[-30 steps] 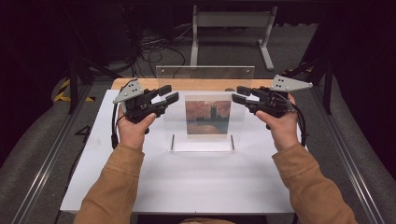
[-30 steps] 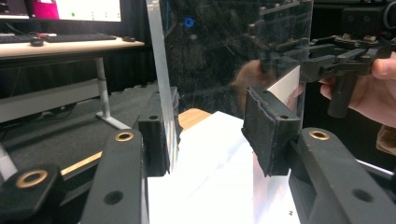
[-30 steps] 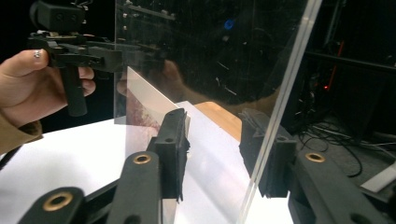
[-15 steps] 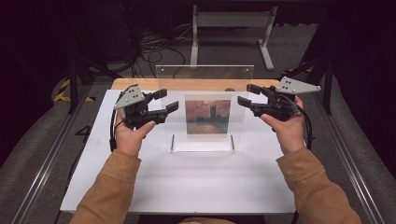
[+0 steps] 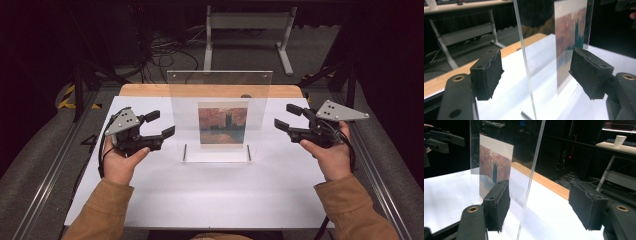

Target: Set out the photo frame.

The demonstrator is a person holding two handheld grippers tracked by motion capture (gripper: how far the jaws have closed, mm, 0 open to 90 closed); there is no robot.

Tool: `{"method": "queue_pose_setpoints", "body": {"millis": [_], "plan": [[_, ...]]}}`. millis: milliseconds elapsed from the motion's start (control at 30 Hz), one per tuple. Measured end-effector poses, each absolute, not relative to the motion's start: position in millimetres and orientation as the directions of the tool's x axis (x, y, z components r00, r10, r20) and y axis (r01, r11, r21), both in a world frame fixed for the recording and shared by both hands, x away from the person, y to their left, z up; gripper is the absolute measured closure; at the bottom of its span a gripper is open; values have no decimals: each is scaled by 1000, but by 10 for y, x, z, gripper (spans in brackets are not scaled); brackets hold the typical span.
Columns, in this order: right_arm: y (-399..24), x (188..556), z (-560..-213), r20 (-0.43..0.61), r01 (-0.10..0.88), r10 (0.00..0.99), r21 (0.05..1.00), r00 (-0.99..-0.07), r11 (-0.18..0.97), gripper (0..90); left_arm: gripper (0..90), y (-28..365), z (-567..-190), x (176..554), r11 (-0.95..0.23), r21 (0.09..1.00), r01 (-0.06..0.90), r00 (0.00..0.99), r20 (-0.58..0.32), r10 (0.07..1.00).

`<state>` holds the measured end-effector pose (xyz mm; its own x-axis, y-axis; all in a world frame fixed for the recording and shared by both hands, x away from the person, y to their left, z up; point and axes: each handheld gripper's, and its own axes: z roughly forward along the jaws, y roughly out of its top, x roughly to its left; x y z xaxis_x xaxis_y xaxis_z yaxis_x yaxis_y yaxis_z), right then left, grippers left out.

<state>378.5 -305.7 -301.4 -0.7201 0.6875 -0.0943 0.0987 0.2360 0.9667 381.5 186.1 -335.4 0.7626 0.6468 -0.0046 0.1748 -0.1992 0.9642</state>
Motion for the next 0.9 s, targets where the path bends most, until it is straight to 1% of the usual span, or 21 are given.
{"method": "queue_pose_setpoints", "body": {"millis": [133,167,267,433,567,700,900], "plan": [[-3165,3673,-3073,-70,127,699,966,-711,226,286,245,1955,-3415,3710,-220,956,194,755,-2,656],[-3165,3673,-3073,-70,127,699,966,-711,226,286,245,1988,-3440,3671,-233,951,202,755,0,656],[-3237,3627,-3131,-51,167,705,957,-707,236,286,246,2067,-3484,3598,-253,943,218,750,4,662],[-3303,3567,-3235,-21,220,709,944,-705,247,275,238,2188,-3566,3475,-260,934,245,736,-4,677],[-3330,3520,-3314,-8,257,720,931,-693,258,264,235,2248,-3671,3435,-292,915,278,722,1,692],[-3349,3479,-3407,16,292,725,921,-688,256,265,231,2293,-3794,3403,-291,906,308,713,-17,701],[-3353,3452,-3566,23,320,733,909,-680,268,265,233,2393,-3938,3364,-299,898,322,702,-15,712]]}}
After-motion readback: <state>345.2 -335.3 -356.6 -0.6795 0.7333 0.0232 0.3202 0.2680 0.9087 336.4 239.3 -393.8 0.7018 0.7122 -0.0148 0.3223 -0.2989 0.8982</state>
